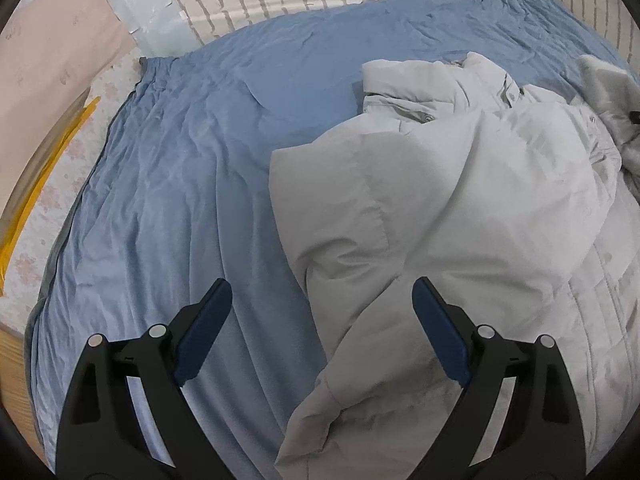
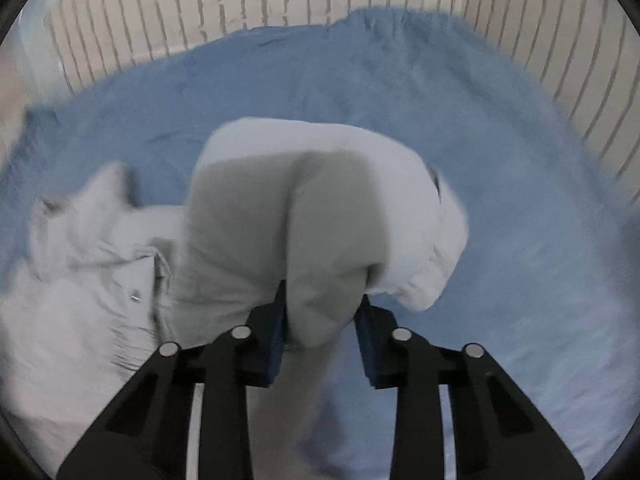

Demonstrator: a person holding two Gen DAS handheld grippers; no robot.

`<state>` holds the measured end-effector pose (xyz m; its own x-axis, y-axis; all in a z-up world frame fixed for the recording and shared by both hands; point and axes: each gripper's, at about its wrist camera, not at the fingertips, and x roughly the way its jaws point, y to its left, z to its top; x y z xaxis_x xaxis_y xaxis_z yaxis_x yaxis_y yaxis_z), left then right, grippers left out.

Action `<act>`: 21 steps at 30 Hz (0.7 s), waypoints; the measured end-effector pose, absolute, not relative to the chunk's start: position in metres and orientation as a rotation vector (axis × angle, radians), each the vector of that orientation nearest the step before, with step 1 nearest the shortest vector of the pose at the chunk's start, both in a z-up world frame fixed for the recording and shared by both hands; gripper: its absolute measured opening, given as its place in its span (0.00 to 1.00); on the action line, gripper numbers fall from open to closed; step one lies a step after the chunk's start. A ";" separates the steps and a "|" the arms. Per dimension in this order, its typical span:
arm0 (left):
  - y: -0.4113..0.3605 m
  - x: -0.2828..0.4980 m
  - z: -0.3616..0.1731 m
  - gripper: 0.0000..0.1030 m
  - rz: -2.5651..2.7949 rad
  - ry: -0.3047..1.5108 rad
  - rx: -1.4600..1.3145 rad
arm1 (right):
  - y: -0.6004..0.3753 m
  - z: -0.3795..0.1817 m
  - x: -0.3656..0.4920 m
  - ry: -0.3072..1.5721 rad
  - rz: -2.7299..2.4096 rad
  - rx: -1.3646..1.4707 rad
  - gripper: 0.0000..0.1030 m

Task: Fold large clothes

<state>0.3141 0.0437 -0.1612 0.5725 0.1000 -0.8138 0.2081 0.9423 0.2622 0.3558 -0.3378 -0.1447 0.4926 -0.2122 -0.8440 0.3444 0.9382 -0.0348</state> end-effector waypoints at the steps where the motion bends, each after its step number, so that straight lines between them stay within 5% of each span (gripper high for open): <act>1: 0.045 0.314 -0.160 0.89 -0.066 0.964 0.346 | -0.345 -0.142 0.353 1.004 -0.370 0.098 0.27; 8: 0.047 0.319 -0.159 0.89 -0.058 0.954 0.343 | -0.470 -0.128 0.301 1.080 -0.626 0.054 0.26; 15: 0.051 0.319 -0.165 0.89 -0.060 0.974 0.340 | -0.551 -0.129 0.228 1.133 -0.750 0.137 0.60; 21: 0.054 0.321 -0.165 0.89 -0.048 0.994 0.331 | -0.586 -0.152 0.205 1.056 -0.706 0.479 0.76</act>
<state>0.3215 0.0544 -0.1650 0.5486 0.1108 -0.8287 0.1896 0.9489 0.2523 0.2054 -0.5858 -0.1518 0.3098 -0.2920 -0.9049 0.7250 0.6882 0.0262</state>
